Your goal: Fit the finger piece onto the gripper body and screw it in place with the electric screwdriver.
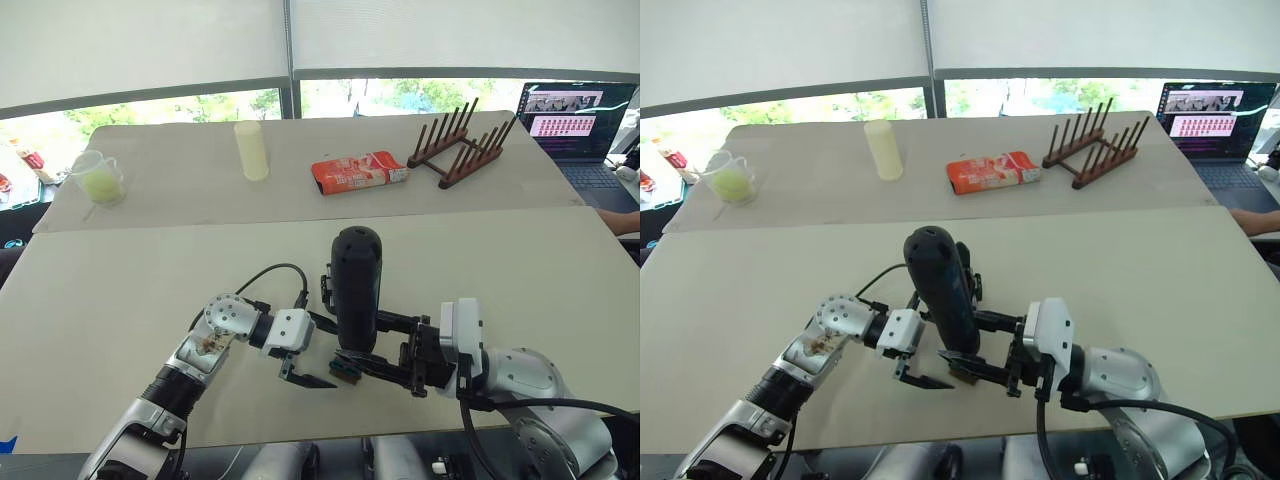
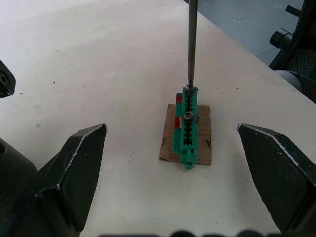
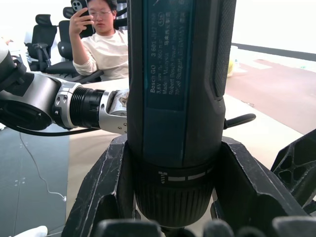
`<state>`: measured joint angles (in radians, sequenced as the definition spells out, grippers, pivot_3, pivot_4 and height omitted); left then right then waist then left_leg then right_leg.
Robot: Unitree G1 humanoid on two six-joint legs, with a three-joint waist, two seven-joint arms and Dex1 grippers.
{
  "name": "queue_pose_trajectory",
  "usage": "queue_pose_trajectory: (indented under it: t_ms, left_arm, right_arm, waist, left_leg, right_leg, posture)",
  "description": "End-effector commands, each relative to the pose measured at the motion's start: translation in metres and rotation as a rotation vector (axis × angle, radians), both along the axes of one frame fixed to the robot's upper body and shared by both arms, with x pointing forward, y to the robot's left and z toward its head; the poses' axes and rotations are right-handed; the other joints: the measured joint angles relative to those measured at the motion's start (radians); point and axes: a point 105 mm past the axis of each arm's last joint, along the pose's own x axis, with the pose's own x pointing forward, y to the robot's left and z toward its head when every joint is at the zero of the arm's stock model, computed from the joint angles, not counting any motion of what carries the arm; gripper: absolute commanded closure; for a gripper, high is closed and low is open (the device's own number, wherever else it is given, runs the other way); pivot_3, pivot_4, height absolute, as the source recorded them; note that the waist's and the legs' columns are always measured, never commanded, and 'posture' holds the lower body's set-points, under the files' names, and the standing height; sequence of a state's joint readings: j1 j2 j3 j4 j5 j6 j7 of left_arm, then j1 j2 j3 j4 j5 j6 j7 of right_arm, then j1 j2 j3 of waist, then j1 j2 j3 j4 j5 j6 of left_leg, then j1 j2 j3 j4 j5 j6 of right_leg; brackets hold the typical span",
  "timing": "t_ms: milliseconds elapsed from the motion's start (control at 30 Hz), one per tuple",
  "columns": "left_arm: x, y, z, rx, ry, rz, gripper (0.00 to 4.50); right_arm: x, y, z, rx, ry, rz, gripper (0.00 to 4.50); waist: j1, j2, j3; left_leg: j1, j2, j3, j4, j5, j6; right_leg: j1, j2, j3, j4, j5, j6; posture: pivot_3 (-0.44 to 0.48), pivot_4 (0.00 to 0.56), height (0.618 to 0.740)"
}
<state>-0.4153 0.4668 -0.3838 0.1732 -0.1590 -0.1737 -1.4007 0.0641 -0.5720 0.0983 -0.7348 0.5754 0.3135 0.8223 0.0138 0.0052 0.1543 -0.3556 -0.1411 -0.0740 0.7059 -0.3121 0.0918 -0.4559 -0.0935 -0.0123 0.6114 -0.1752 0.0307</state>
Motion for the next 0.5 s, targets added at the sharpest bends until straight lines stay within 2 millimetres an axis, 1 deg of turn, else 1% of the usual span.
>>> queue_pose_trajectory:
  t_ms: [33, 367, 500]
  left_arm:
    - [0.0014, -0.0016, 0.0056, -0.015, -0.031, -0.014, 0.00]
    - [0.0020, -0.0029, 0.0063, -0.019, -0.036, -0.014, 0.00]
    - [0.0015, -0.0029, 0.0067, -0.021, -0.037, -0.013, 0.00]
  right_arm:
    - [-0.0082, 0.0021, 0.0185, 0.045, -0.065, 0.023, 2.60]
    - [-0.0096, 0.0078, 0.0205, 0.058, -0.052, 0.056, 2.60]
    - [-0.0128, 0.0084, 0.0162, 0.051, -0.019, 0.068, 2.60]
  waist:
    - [0.000, 0.000, 0.000]
    - [0.000, 0.000, 0.000]
    - [0.001, 0.000, 0.000]
  left_leg:
    - [0.000, 0.000, 0.000, 0.000, 0.000, 0.000]
    - [0.000, 0.000, 0.000, 0.000, 0.000, 0.000]
    - [0.000, 0.000, 0.000, 0.000, 0.000, 0.000]
  right_leg:
    - [0.000, 0.000, 0.000, 0.000, 0.000, 0.000]
    - [0.000, 0.000, 0.000, 0.000, 0.000, 0.000]
    - [0.000, 0.000, 0.000, 0.000, 0.000, 0.000]
  posture:
    - [0.000, 0.150, 0.740]
    - [0.000, 0.150, 0.740]
    - [0.000, 0.150, 0.740]
